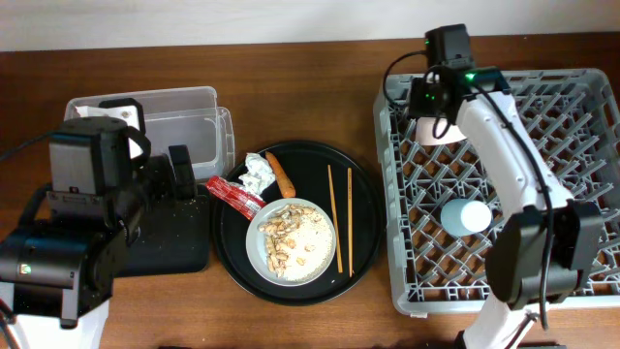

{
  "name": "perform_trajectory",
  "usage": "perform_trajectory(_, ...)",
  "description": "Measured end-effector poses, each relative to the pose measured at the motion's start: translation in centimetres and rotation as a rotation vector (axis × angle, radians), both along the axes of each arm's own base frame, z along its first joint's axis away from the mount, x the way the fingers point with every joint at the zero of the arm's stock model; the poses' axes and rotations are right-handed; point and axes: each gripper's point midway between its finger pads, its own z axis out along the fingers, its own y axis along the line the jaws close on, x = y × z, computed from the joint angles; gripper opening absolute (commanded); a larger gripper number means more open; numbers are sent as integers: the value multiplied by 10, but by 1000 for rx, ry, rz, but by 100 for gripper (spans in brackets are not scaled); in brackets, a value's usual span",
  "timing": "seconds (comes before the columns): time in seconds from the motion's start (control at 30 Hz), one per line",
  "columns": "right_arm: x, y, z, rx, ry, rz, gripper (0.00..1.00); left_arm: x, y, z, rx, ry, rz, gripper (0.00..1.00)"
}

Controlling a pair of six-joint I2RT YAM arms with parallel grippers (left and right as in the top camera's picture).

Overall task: Sort waste into correct bins and load items into the dishwasher rack
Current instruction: 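Release the pink bowl and raise the right gripper above the rack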

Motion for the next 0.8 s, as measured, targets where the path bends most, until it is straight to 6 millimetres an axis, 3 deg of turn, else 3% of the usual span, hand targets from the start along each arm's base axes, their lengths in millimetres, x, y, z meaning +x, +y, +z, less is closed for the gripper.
perform_trajectory(0.07, -4, -13, -8, -2, 34, -23, 23, 0, 0, 0, 0, 0, 0, 100)
perform_trajectory(0.2, -33, -29, -24, -7, 171, -56, 4, 0, 0, 0, 0, 0, 0, 100)
perform_trajectory(0.4, -97, -31, -39, -13, 436, -83, 4, 0, 0, 0, 0, 1, 0, 100)
perform_trajectory(0.5, -108, -32, -40, -10, 480, -106, 4, 0, 0, 0, 0, 0, 0, 100)
perform_trajectory(0.63, -87, -30, -27, 9, 357, -115, 4, 0, 0, 0, 0, 0, 0, 100)
perform_trajectory(0.8, -41, -28, 30, 43, 37, -114, 5, 0, 0, 0, 0, -1, 0, 100)
